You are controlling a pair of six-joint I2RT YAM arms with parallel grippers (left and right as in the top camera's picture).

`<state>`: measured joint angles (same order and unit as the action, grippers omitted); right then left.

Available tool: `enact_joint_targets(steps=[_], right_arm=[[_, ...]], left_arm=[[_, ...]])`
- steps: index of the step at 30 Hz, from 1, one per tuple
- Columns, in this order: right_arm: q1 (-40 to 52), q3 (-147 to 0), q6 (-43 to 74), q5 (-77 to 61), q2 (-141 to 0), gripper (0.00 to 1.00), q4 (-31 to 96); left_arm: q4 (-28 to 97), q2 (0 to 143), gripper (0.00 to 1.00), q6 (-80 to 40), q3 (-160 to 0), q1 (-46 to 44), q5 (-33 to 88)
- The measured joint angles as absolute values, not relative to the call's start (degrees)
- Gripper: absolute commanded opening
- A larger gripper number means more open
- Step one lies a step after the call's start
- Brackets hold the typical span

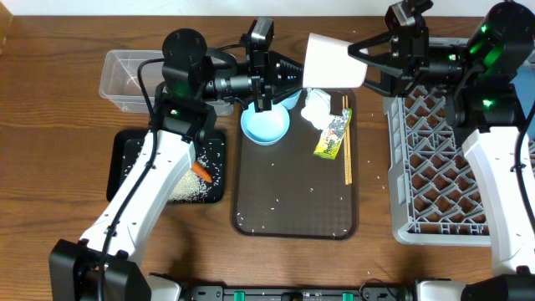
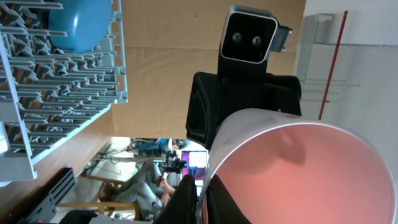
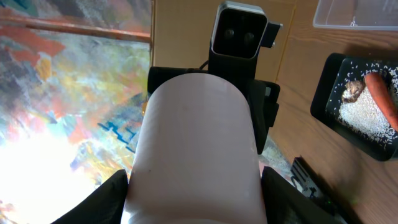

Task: Sort waste into correct bins and load items into the dishwasher rack
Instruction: 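Open the left gripper and carry the cup right with the right gripper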

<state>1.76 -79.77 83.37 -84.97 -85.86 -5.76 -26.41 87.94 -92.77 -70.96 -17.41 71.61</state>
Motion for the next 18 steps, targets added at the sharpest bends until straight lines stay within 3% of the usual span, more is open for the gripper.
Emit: enact_joint_targets(steps=[3, 18], right_arm=[[2.0, -79.7, 83.9, -84.8, -85.9, 0.36, -6.3], [-1.3, -79.8, 85.0, -85.1, -85.9, 0.29, -8.9]], left_arm=[[-26.5, 87.9, 0.08, -92.8, -71.0, -17.4, 71.5], [-25.8, 87.7, 0.17, -91.2, -71.0, -15.5, 70.1]])
